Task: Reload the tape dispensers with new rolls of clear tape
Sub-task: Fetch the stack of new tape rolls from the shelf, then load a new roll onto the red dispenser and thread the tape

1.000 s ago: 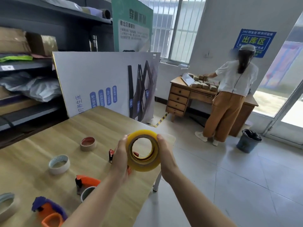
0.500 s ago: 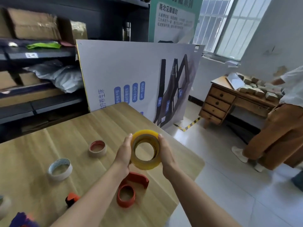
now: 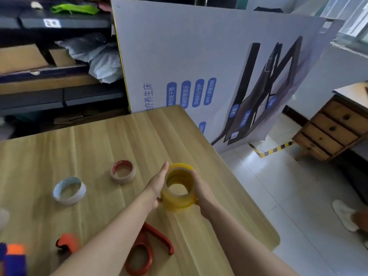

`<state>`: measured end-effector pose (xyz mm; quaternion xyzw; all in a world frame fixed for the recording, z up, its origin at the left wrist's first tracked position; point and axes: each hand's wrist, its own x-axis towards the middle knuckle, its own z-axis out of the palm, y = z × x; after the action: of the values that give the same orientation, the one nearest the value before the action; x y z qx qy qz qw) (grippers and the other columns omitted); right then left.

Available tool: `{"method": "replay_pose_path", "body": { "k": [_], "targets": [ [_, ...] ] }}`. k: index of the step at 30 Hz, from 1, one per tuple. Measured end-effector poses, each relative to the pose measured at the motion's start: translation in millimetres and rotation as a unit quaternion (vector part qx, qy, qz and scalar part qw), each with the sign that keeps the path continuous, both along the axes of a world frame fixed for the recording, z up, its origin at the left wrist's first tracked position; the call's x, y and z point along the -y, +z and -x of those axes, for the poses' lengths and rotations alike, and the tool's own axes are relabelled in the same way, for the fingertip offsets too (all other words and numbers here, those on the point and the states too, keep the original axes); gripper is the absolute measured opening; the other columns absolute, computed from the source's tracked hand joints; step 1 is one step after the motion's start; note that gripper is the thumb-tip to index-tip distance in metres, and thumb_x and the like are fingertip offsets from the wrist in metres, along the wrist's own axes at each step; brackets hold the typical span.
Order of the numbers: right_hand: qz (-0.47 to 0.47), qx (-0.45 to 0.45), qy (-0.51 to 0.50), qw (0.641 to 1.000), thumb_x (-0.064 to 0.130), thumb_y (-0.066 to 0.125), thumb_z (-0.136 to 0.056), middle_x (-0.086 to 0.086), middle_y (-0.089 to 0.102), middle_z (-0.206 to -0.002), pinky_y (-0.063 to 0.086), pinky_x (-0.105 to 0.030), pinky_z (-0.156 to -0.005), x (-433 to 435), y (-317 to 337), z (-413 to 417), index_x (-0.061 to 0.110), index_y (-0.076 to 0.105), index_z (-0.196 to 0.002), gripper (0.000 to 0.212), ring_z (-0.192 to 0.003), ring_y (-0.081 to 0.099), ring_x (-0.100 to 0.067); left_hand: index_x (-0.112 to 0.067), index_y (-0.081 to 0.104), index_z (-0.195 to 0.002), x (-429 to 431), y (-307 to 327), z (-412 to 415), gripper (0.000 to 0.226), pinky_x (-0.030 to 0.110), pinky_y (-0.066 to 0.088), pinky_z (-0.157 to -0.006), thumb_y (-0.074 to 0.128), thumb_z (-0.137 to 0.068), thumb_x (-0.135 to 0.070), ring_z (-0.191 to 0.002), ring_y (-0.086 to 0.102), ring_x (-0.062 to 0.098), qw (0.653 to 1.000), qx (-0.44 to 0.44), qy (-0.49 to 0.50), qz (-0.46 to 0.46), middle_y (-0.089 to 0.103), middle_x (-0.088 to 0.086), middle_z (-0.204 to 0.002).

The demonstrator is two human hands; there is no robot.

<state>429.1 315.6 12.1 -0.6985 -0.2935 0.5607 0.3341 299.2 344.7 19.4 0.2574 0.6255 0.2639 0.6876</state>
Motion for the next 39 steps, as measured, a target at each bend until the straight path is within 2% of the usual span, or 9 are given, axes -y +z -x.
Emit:
{"method": "replay_pose_path", "body": {
  "k": [4, 13, 18, 22, 25, 29, 31, 34, 39],
  "targets": [
    [0.042, 0.011, 0.001, 0.999, 0.052, 0.065, -0.074, -0.003, 0.066, -0.114, 0.052, -0.042, -0.095, -20, -25, -11, 0.021, 0.061, -0.121, 0.056, -0.103, 0.063, -0.021, -0.024, 0.051, -0.137, -16, -26, -8, 0.077, 0.043, 0.042, -0.106, 0.049, -0.079, -0.075, -0.123, 0.052, 0.026, 1.000, -0.021, 0.010, 0.001, 0.056, 0.005, -0.135],
    [0.018, 0.119, 0.030, 0.992, 0.011, 0.052, -0.091, -0.005, 0.060, -0.098, 0.050, -0.038, -0.088, -53, -38, -23, 0.013, 0.054, -0.103, 0.012, -0.094, 0.059, -0.023, -0.027, 0.043, -0.142, -36, -56, -18, 0.065, 0.042, 0.041, -0.102, 0.042, -0.090, -0.065, -0.127, 0.048, 0.023, 0.999, -0.029, -0.020, 0.013, 0.050, -0.002, -0.141],
    [0.001, 0.185, 0.062, 0.981, 0.009, 0.051, -0.092, -0.008, 0.057, -0.107, 0.046, -0.042, -0.096, -52, -39, -20, 0.002, 0.051, -0.126, 0.035, -0.112, 0.057, -0.031, -0.019, 0.037, -0.143, -35, -62, -18, 0.074, 0.042, 0.047, -0.096, 0.039, -0.089, -0.068, -0.126, 0.046, 0.027, 0.989, -0.134, -0.052, -0.030, 0.046, 0.003, -0.141],
    [-0.004, 0.208, 0.080, 0.975, 0.014, 0.052, -0.090, -0.006, 0.066, -0.106, 0.051, -0.045, -0.090, -54, -42, -20, 0.013, 0.056, -0.109, 0.020, -0.099, 0.063, -0.027, -0.016, 0.049, -0.136, -36, -68, -13, 0.072, 0.039, 0.044, -0.102, 0.043, -0.087, -0.068, -0.124, 0.050, 0.025, 0.939, -0.295, -0.138, -0.113, 0.049, 0.005, -0.139],
    [-0.017, 0.239, 0.105, 0.965, 0.021, 0.054, -0.091, -0.008, 0.068, -0.108, 0.052, -0.045, -0.089, -55, -45, -23, 0.015, 0.059, -0.113, 0.023, -0.104, 0.062, -0.028, -0.019, 0.052, -0.134, -37, -65, -13, 0.060, 0.041, 0.043, -0.103, 0.044, -0.091, -0.059, -0.125, 0.048, 0.025, 0.919, -0.333, -0.169, -0.125, 0.046, 0.008, -0.137],
    [-0.097, 0.348, 0.130, 0.923, 0.032, 0.052, -0.096, -0.004, 0.056, -0.136, 0.034, -0.040, -0.109, -53, -40, -25, 0.019, 0.055, -0.133, 0.039, -0.134, 0.039, -0.027, -0.019, 0.039, -0.144, -33, -51, -13, 0.062, 0.039, 0.033, -0.110, 0.041, -0.094, -0.055, -0.137, 0.034, 0.026, 0.896, -0.371, -0.164, -0.183, 0.039, 0.009, -0.144],
    [-0.158, 0.351, 0.113, 0.916, 0.033, 0.051, -0.097, 0.000, 0.059, -0.131, 0.036, -0.036, -0.101, -50, -33, -22, 0.024, 0.055, -0.133, 0.037, -0.127, 0.041, -0.024, -0.019, 0.036, -0.146, -27, -42, -11, 0.060, 0.034, 0.031, -0.109, 0.046, -0.095, -0.050, -0.138, 0.034, 0.023, 0.904, -0.337, -0.122, -0.233, 0.040, 0.006, -0.146],
    [-0.204, 0.280, 0.089, 0.934, 0.030, 0.052, -0.097, 0.003, 0.062, -0.125, 0.046, -0.036, -0.092, -44, -21, -9, 0.030, 0.048, -0.139, 0.042, -0.117, 0.053, -0.019, -0.017, 0.037, -0.143, -17, -31, -4, 0.053, 0.028, 0.035, -0.102, 0.051, -0.096, -0.038, -0.131, 0.044, 0.020, 0.920, -0.274, -0.064, -0.272, 0.047, 0.002, -0.142],
    [-0.259, 0.260, 0.113, 0.923, 0.016, 0.057, -0.092, 0.002, 0.056, -0.129, 0.045, -0.031, -0.090, -30, -2, 13, 0.029, 0.045, -0.142, 0.052, -0.115, 0.055, -0.017, -0.027, 0.045, -0.114, 5, -16, 18, 0.031, 0.012, 0.039, -0.068, 0.064, -0.091, -0.019, -0.094, 0.058, 0.014, 0.918, -0.228, 0.009, -0.324, 0.059, -0.008, -0.101]
  ]
}}
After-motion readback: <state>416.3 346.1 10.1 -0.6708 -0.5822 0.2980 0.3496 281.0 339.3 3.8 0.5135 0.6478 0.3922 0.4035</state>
